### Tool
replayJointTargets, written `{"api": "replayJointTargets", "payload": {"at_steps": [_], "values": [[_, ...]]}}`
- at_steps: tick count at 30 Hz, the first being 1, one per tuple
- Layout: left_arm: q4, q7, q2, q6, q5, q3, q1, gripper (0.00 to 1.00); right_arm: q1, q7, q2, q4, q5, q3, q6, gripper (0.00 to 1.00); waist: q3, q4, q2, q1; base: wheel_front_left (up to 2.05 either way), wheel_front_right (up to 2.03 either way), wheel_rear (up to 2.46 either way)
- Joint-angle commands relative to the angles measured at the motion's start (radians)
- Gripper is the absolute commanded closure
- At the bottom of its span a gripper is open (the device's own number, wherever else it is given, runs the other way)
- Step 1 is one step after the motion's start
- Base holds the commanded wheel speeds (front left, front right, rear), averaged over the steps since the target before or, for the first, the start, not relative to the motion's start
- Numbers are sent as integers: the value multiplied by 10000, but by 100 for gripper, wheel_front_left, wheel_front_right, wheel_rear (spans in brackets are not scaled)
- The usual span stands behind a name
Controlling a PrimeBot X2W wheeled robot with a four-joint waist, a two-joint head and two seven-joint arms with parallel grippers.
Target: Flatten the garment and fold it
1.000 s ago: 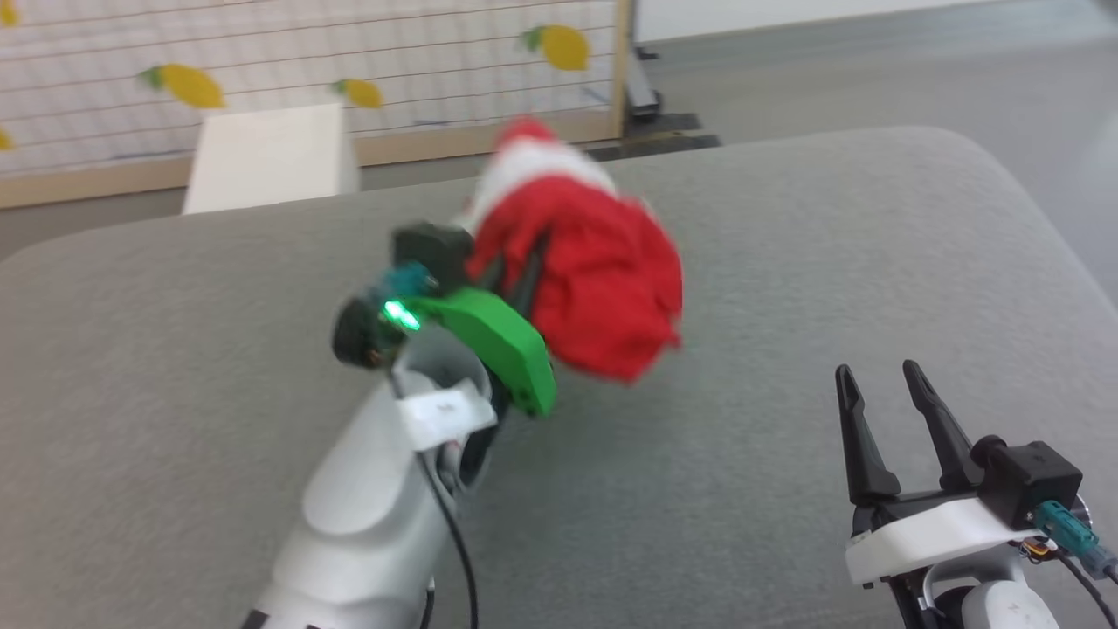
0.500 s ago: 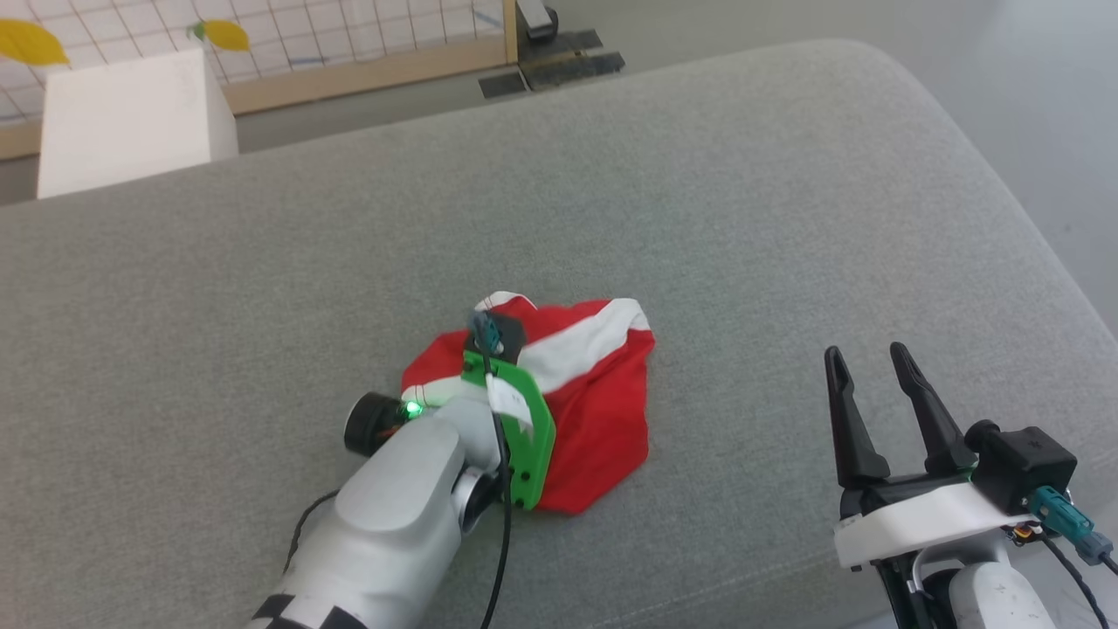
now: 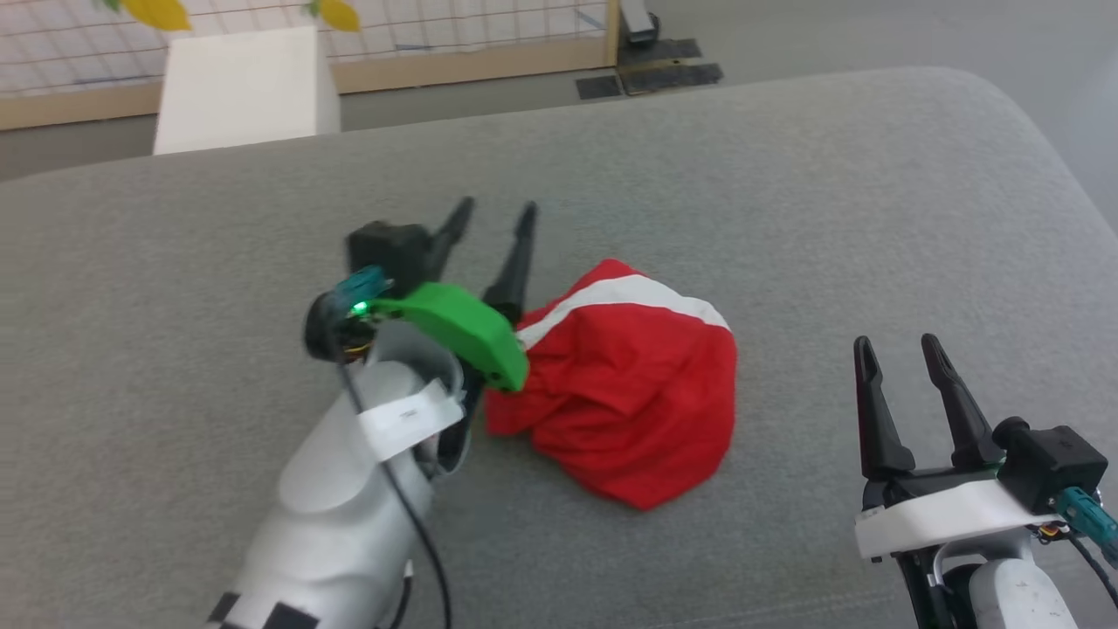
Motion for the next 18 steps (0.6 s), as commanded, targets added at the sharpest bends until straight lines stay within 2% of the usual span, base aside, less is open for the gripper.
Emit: {"api": "replayJointTargets", "payload": {"at_steps": [1, 5, 8, 11, 12, 18], "values": [[-359, -250, 287, 117, 77, 243, 446, 0, -9, -35, 5, -91, -71, -20, -15, 0, -309, 669, 0, 0, 0, 0, 0], [-1822, -440, 720, 271, 275, 1222, 1515, 0, 66, 28, 5, -209, -149, -93, -15, 0, -420, 1028, 0, 0, 0, 0, 0], [-2939, -446, 804, 291, 649, 2068, 2539, 0, 135, 95, 5, -261, -212, -118, -15, 0, -542, 1222, 0, 0, 0, 0, 0], [-3708, -448, 720, 216, 1033, 2776, 3614, 0, 204, 168, 5, -315, -272, -105, -15, 0, -640, 1381, 0, 0, 0, 0, 0], [-4110, -449, 631, 30, 1494, 3169, 4428, 0, 271, 273, 5, -367, -356, -67, -15, 0, -709, 1553, 0, 0, 0, 0, 0], [-4567, -450, 252, -232, 2202, 3712, 5345, 0, 407, 519, 5, -427, -565, -44, -15, 0, -710, 1850, 0, 0, 0, 0, 0]]}}
